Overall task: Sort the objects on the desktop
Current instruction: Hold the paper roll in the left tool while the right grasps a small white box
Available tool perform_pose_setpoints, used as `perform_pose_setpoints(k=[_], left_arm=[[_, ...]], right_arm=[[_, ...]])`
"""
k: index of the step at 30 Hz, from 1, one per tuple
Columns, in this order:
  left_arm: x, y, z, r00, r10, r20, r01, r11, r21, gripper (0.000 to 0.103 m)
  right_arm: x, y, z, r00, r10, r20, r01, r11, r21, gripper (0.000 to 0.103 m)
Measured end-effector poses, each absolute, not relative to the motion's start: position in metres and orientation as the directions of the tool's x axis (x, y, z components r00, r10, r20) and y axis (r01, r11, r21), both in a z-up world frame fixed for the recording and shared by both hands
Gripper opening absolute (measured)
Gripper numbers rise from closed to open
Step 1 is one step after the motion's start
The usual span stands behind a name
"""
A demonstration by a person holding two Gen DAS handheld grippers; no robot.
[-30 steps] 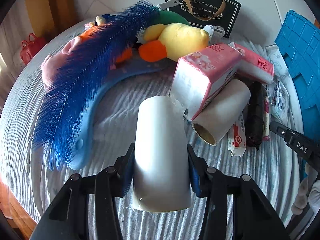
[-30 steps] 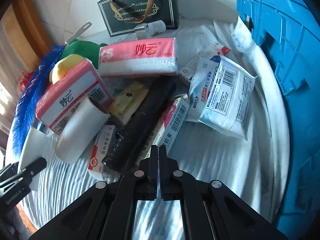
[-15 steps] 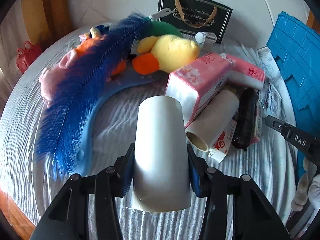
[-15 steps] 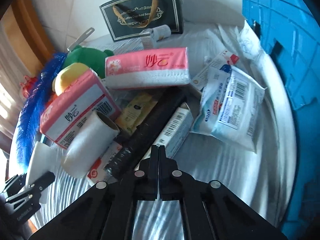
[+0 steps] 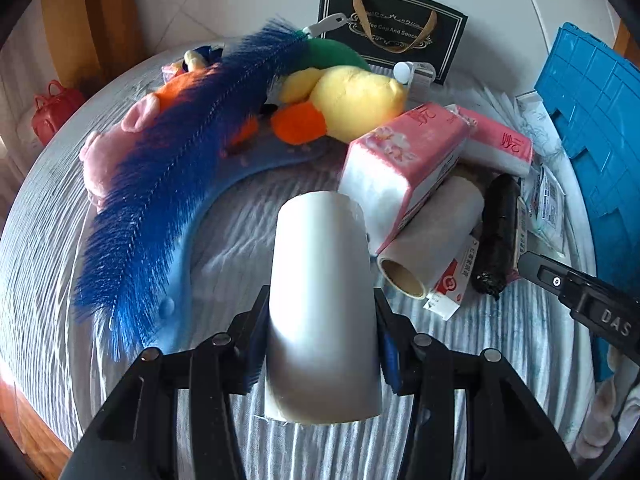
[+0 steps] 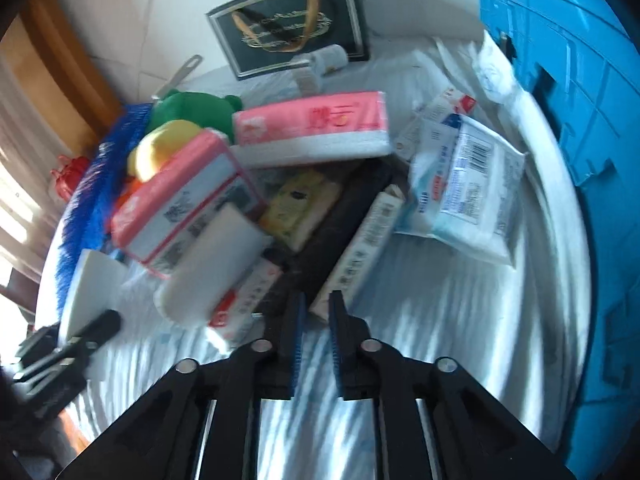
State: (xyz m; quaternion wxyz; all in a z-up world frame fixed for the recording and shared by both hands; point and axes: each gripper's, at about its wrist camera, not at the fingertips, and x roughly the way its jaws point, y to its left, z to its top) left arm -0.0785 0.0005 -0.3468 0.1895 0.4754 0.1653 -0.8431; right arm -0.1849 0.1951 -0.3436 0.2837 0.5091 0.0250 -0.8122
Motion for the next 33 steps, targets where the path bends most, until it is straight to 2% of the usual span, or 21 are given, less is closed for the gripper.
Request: perform_pose_setpoints(k=[1, 6, 11, 12, 14, 15, 17, 20, 22, 26, 33], left_arm=[[-0.077, -0.003, -0.350, -0.471, -0.161, -0.867, 0.483, -0.870, -0.101, 0.046], [-0.071, -0.018, -0.357, -0.457, -0.157, -0.875, 0.499, -0.860, -0.106, 0.046], [-0.068, -0.026, -0.362, -0.449, -0.149, -0.881, 0.496, -0.862, -0.106, 0.046], [-0.068, -0.027, -0.362, -0.448, -0.149, -0.882, 0.491, -0.865, -0.104, 0.046], [-0.067, -0.027, -0.363, -0.450, -0.144, -0.881, 0.483, -0.869, -0.104, 0.046], [-0.067, -0.027, -0.362, -0.454, -0.140, -0.880, 0.477, -0.872, -0.108, 0.046], [-0.066, -0.026, -0.358, -0.466, -0.137, -0.874, 0.466, -0.878, -0.111, 0.046], [-0.065, -0.023, -0.344, -0.501, -0.138, -0.854, 0.441, -0.890, -0.115, 0.046], [-0.067, -0.020, -0.335, -0.528, -0.139, -0.838, 0.422, -0.899, -0.117, 0.046], [-0.072, -0.016, -0.331, -0.530, -0.127, -0.838, 0.405, -0.907, -0.119, 0.046], [-0.070, -0.021, -0.358, -0.478, -0.098, -0.873, 0.395, -0.912, -0.114, 0.046]], right_arm=[[-0.180, 0.189, -0.343, -0.310, -0.449, -0.838, 0.498, -0.828, 0.259, 0.028], [-0.163, 0.156, -0.359, -0.236, -0.438, -0.868, 0.516, -0.813, 0.270, 0.028], [-0.163, 0.127, -0.383, -0.274, -0.357, -0.893, 0.507, -0.843, 0.182, 0.029], [-0.166, 0.123, -0.386, -0.292, -0.365, -0.884, 0.498, -0.847, 0.185, 0.039], [-0.170, 0.116, -0.391, -0.319, -0.350, -0.881, 0.495, -0.854, 0.159, 0.042], [-0.170, 0.112, -0.391, -0.333, -0.336, -0.881, 0.506, -0.852, 0.134, 0.041], [-0.166, 0.110, -0.390, -0.333, -0.335, -0.881, 0.514, -0.848, 0.128, 0.033], [-0.156, 0.122, -0.383, -0.293, -0.366, -0.883, 0.512, -0.840, 0.178, 0.006], [-0.146, 0.130, -0.373, -0.295, -0.386, -0.874, 0.530, -0.827, 0.186, 0.003], [-0.136, 0.139, -0.356, -0.295, -0.417, -0.860, 0.548, -0.811, 0.205, 0.003], [-0.138, 0.164, -0.361, -0.282, -0.317, -0.906, 0.490, -0.859, 0.148, 0.010]])
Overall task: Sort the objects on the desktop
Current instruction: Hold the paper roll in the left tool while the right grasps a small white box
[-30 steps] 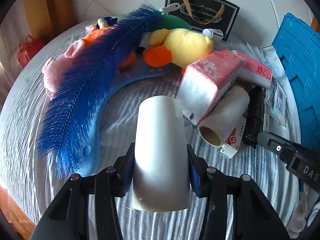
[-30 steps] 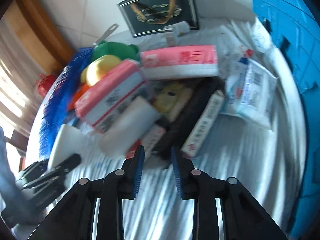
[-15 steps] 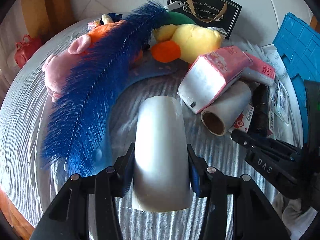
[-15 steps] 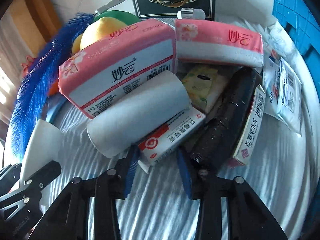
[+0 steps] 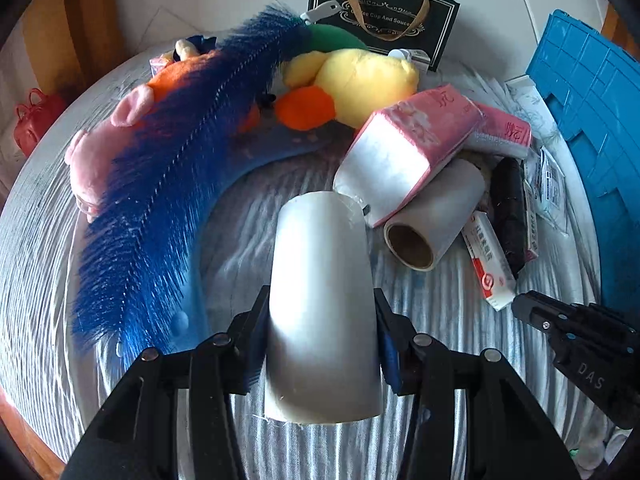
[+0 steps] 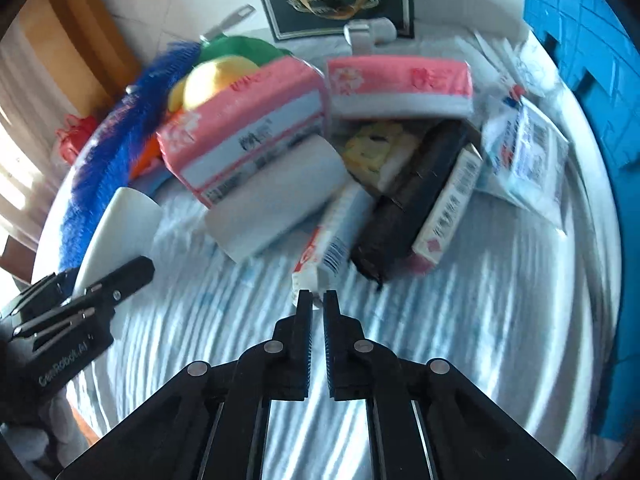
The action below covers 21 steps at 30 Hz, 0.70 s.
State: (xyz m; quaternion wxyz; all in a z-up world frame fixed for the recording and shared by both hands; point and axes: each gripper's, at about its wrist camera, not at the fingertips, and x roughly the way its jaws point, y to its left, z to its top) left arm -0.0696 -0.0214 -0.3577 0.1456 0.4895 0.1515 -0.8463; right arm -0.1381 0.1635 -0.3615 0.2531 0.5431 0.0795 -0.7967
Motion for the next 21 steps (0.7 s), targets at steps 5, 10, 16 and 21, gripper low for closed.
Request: perform_pose_setpoints(k=[5, 10, 16, 21], left_arm=[[-0.076, -0.024, -0.367, -0.468, -0.091, -0.879, 0.382, -0.918, -0.108, 0.046], [-0.077, -0.017, -0.359, -0.490, -0.092, -0.867, 0.341, -0.935, -0.094, 0.046], [-0.068, -0.019, -0.353, -0.496, -0.080, -0.864, 0.332, -0.938, -0.104, 0.046], [-0.074, -0.025, -0.354, -0.499, -0.088, -0.862, 0.331, -0.939, -0.096, 0.046]], right_arm=[[-0.134, 0.158, -0.361, -0.290, -0.330, -0.898, 0.498, -0.854, 0.153, 0.015], [-0.139, 0.125, -0.366, -0.372, -0.306, -0.876, 0.543, -0.837, 0.062, 0.015], [-0.143, 0.145, -0.367, -0.326, -0.318, -0.890, 0.466, -0.873, 0.141, 0.034], [-0.152, 0.145, -0.369, -0.339, -0.367, -0.866, 0.436, -0.877, 0.201, 0.048]])
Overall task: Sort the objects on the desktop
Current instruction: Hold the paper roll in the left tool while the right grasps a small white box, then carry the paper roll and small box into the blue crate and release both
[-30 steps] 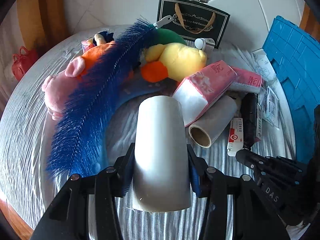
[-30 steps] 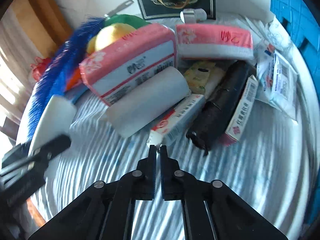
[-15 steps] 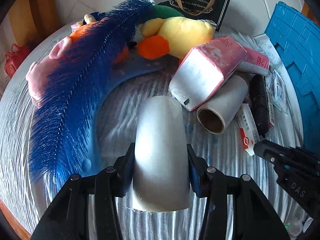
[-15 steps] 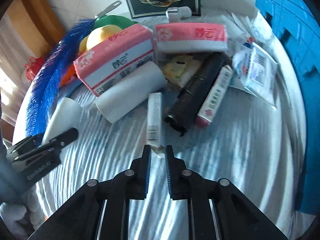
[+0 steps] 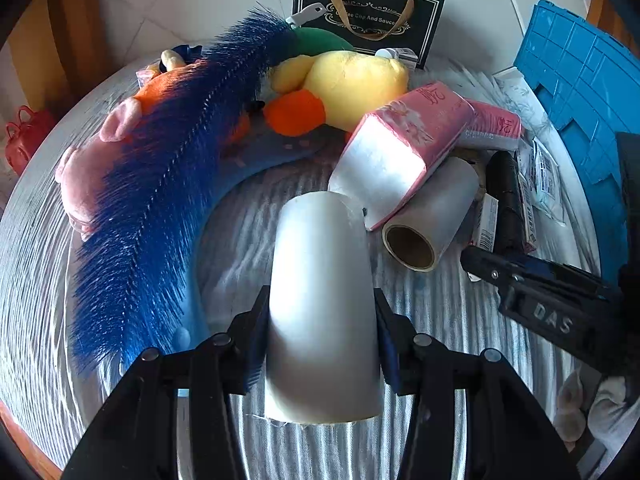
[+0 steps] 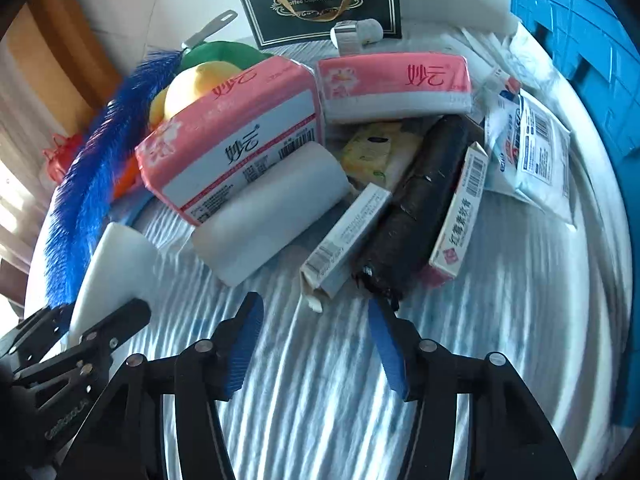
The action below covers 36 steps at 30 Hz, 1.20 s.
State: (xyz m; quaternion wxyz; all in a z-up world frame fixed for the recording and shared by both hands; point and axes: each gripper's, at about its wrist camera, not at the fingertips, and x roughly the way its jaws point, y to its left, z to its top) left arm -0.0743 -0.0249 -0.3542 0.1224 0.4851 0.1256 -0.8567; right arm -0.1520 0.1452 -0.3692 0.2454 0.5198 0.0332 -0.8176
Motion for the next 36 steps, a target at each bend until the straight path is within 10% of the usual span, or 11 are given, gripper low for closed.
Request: perform_pose_setpoints(k=[5, 21, 36], left_arm=[[-0.074, -0.022, -0.346, -0.525, -0.098, -0.845, 0.319, -0.944, -0.088, 0.046], [-0.078, 0.054, -0.180, -0.816, -0.065, -0.575, 0.141, -0.986, -0.089, 0.046], [-0.099, 0.268, -0.052, -0.910, 0.224, -0.348, -0.229, -0.973, -0.028, 0.046]], right_arm=[[-0.170, 0.138, -0.373, -0.369, -0.344, -0.863, 0.402, -0.897, 0.185, 0.020], [-0.101, 0.219, -0.195, -0.608, -0.505, -0.613, 0.528, -0.834, 0.162, 0.017], [-0.069, 0.396, -0.065, -0.937, -0.149, -0.315, 0.170, -0.984, -0.042, 0.017]])
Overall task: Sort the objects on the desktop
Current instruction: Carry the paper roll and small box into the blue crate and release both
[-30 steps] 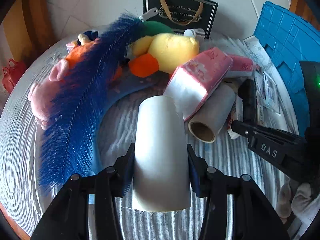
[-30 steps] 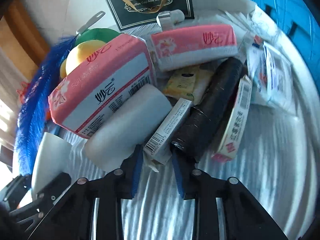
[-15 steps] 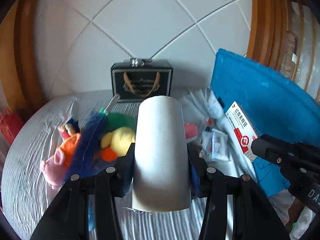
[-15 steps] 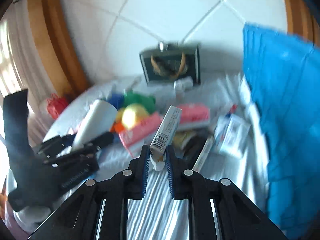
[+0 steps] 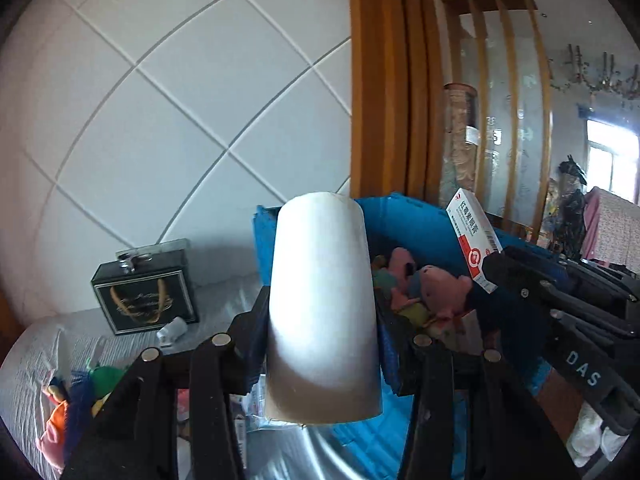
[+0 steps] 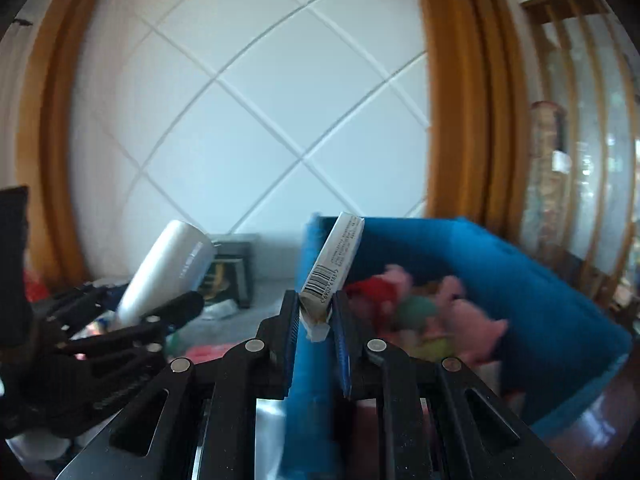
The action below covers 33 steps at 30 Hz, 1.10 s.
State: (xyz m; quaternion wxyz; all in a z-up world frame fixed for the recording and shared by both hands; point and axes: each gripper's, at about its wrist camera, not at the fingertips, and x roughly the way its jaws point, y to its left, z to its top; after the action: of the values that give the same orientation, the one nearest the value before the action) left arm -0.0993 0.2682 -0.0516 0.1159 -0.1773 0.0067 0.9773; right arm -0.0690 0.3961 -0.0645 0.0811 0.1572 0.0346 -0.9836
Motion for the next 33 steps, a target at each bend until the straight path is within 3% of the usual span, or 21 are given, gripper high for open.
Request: perform_pose_setpoints(k=[8, 20, 24, 28, 30, 32, 33], left_arm=[[-0.116, 0.379, -0.044, -0.863, 0.288, -0.416, -0.324, -0.946, 0.018, 0.046], [-0.150, 0.437, -0.068, -0.804, 0.251, -0.538, -0.318, -0.947, 0.034, 0.047], [-0.150, 0.435, -0.068, -0.822, 0.230, -0.521, -0.294, -0.955, 0.043, 0.076], [-0.149, 0.433, -0.067, -0.829, 0.232, -0.509, -0.290, -0.956, 0.036, 0.080], [-0.149, 0.430, -0.067, -0.829, 0.237, -0.507, -0.291, -0.956, 0.027, 0.080], [-0.148, 0.425, -0.065, -0.833, 0.238, -0.499, -0.286, -0.958, 0.020, 0.080], [-0.146, 0.422, -0.064, -0.838, 0.238, -0.491, -0.283, -0.959, 0.018, 0.080]], right_arm=[[-0.092, 0.488, -0.074, -0.932, 0.077, -0.355, -0.027, -0.989, -0.143, 0.017], [-0.146, 0.555, -0.112, -0.858, 0.160, -0.488, -0.063, -0.976, -0.210, 0.017], [-0.156, 0.563, -0.119, -0.843, 0.159, -0.513, -0.056, -0.976, -0.210, 0.017], [-0.160, 0.567, -0.122, -0.838, 0.169, -0.518, -0.066, -0.975, -0.212, 0.017], [-0.160, 0.569, -0.122, -0.836, 0.175, -0.519, -0.074, -0.975, -0.210, 0.023], [-0.160, 0.571, -0.122, -0.836, 0.184, -0.516, -0.088, -0.975, -0.205, 0.053], [-0.159, 0.572, -0.121, -0.840, 0.186, -0.510, -0.093, -0.975, -0.202, 0.080]])
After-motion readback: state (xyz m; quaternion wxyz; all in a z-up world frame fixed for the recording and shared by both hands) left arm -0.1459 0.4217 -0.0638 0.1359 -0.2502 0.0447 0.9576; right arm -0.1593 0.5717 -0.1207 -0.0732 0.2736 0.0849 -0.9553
